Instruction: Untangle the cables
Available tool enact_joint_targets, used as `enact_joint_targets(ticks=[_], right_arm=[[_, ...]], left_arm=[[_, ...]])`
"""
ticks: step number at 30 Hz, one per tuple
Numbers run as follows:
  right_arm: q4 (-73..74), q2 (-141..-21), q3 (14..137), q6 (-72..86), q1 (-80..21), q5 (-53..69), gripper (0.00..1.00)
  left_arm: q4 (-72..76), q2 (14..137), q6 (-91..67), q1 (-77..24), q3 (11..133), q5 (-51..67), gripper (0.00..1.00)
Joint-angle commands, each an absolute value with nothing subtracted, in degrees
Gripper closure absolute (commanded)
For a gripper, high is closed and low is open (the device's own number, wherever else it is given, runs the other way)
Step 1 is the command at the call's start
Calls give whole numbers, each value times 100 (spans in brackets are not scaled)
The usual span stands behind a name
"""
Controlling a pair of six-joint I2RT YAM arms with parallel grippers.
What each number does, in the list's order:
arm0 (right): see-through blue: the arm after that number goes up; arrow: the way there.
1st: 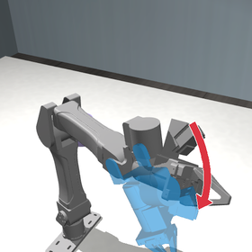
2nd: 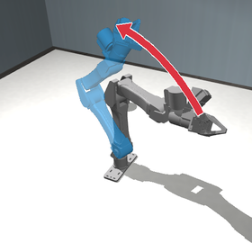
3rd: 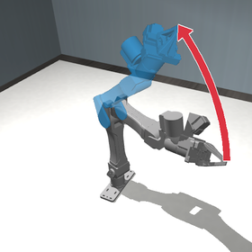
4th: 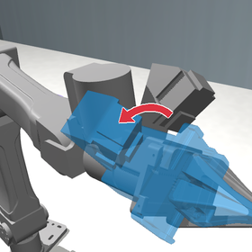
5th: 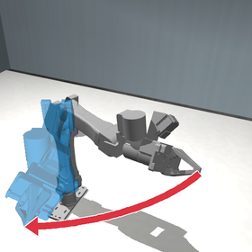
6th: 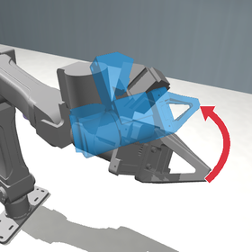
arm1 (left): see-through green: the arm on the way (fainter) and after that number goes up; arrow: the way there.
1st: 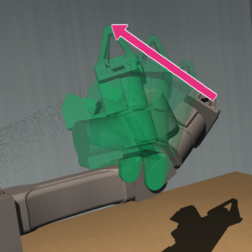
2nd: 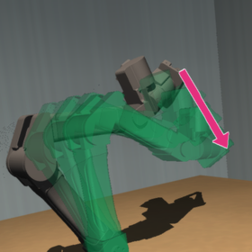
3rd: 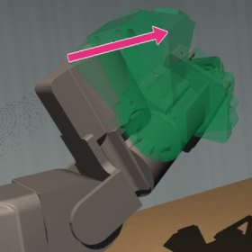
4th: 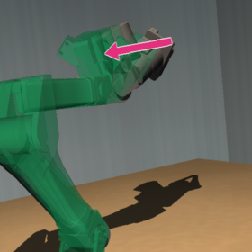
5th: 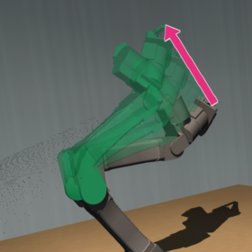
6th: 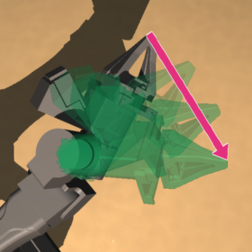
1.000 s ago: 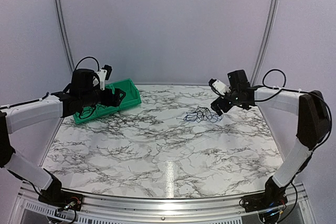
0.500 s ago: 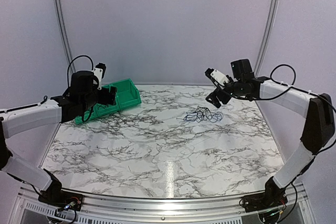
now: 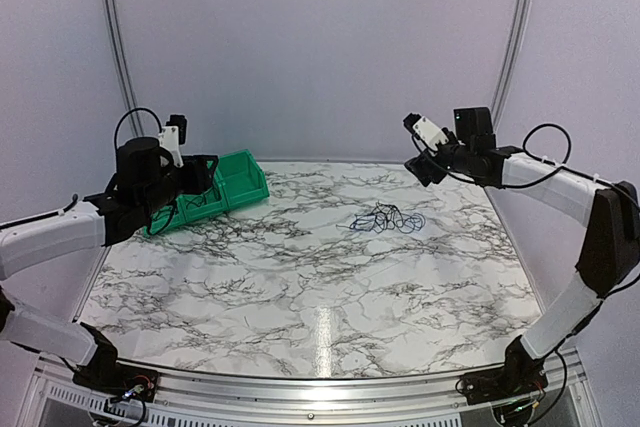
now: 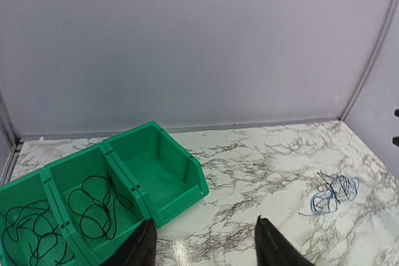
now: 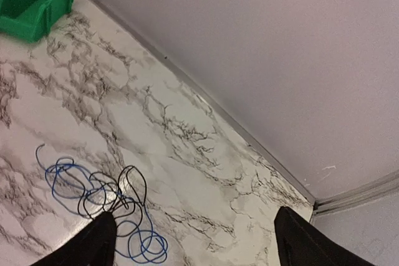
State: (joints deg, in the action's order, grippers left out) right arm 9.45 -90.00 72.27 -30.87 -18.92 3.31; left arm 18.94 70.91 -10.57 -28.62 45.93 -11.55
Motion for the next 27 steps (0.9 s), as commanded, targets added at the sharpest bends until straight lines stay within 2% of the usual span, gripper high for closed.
enact_joint_targets(ticks=[1, 4, 6, 12, 17, 27], right_arm=[[1261, -9055, 7025, -4027, -1850, 1587, 35], [2240, -9679, 7504, -4874, -1870, 1759, 62], [2766, -10167, 7990, -5061, -1903, 1719, 70], [3039, -11088, 8611, -5286, -2184, 1069, 70], [3158, -11594, 9063, -5412, -2493, 527, 71], [3144, -12017, 9409, -5336, -2610, 27, 73]], left_arm=[[2138, 7483, -1423, -2953, 5241, 448, 49], [2093, 7709, -1536, -3060, 5589, 630, 52], [2040, 7795, -1381, -3076, 5585, 649, 53], [1987, 7772, -1117, -3080, 4998, 652, 51], [1838, 7919, -1392, -3077, 5281, 1121, 50], [1828, 7794, -1478, -3085, 5239, 1197, 50]])
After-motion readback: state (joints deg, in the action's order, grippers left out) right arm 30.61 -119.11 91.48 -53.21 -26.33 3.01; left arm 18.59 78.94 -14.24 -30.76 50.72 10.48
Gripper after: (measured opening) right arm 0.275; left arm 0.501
